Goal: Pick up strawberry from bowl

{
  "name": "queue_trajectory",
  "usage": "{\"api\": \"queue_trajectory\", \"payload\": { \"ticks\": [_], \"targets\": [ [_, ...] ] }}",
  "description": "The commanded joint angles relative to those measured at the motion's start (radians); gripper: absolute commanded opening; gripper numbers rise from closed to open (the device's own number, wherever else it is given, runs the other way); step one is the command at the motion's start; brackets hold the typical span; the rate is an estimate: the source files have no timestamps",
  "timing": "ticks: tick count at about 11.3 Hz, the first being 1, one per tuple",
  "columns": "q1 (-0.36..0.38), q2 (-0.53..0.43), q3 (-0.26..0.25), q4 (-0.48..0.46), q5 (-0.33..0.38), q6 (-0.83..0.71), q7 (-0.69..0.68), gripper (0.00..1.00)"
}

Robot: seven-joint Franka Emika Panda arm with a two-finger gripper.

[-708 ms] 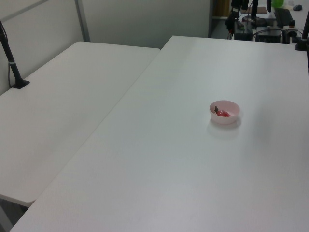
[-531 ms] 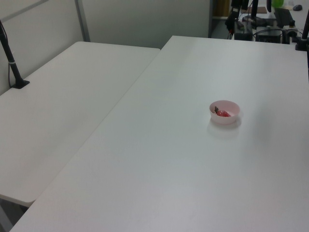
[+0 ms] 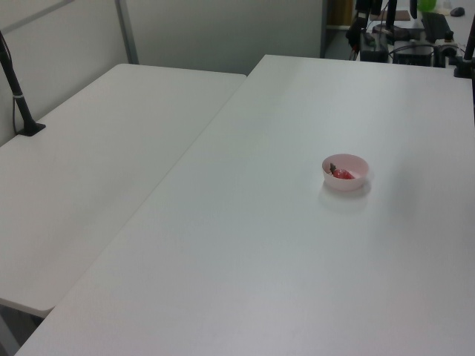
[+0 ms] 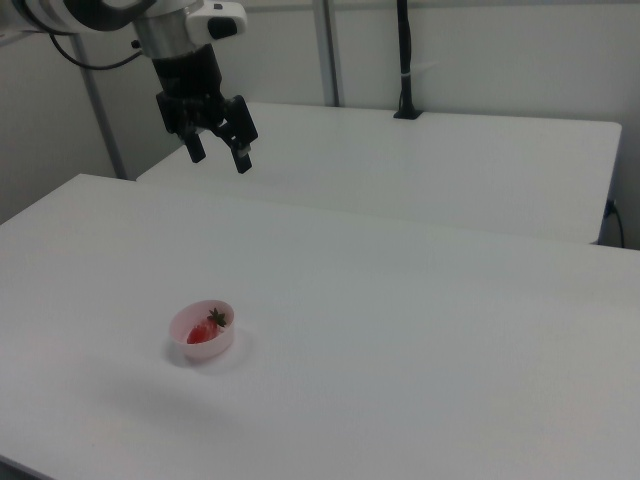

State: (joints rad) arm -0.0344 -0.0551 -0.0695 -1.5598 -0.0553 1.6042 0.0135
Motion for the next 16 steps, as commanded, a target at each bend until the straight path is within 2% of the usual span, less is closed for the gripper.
{"api": "queue_trajectory", "payload": {
  "ticks": [1, 3, 5, 6, 7, 9, 10, 13, 14, 16],
  "targets": [
    [-0.001, -0.014, -0.001, -0.023, 0.02, 0.019, -0.02, 1.0],
    [-0.005, -0.014, -0.001, -0.032, 0.018, 0.017, -0.08, 1.0],
    [-0.022, 0.01, -0.003, -0.06, 0.018, 0.022, -0.382, 1.0],
    [-0.018, 0.018, 0.0, -0.065, 0.017, 0.014, -0.439, 1.0],
    [-0.01, 0.021, 0.0, -0.089, 0.015, 0.019, -0.428, 1.0],
    [-0.002, 0.023, 0.004, -0.163, 0.049, 0.081, -0.3, 1.0],
    [0.008, 0.02, 0.025, -0.234, 0.114, 0.104, -0.205, 1.0],
    [0.013, 0.023, 0.118, -0.415, 0.134, 0.308, 0.16, 1.0],
    [0.013, 0.043, 0.128, -0.454, 0.134, 0.363, 0.21, 1.0],
    [0.036, 0.136, 0.131, -0.454, 0.132, 0.399, 0.25, 0.99]
  ]
}}
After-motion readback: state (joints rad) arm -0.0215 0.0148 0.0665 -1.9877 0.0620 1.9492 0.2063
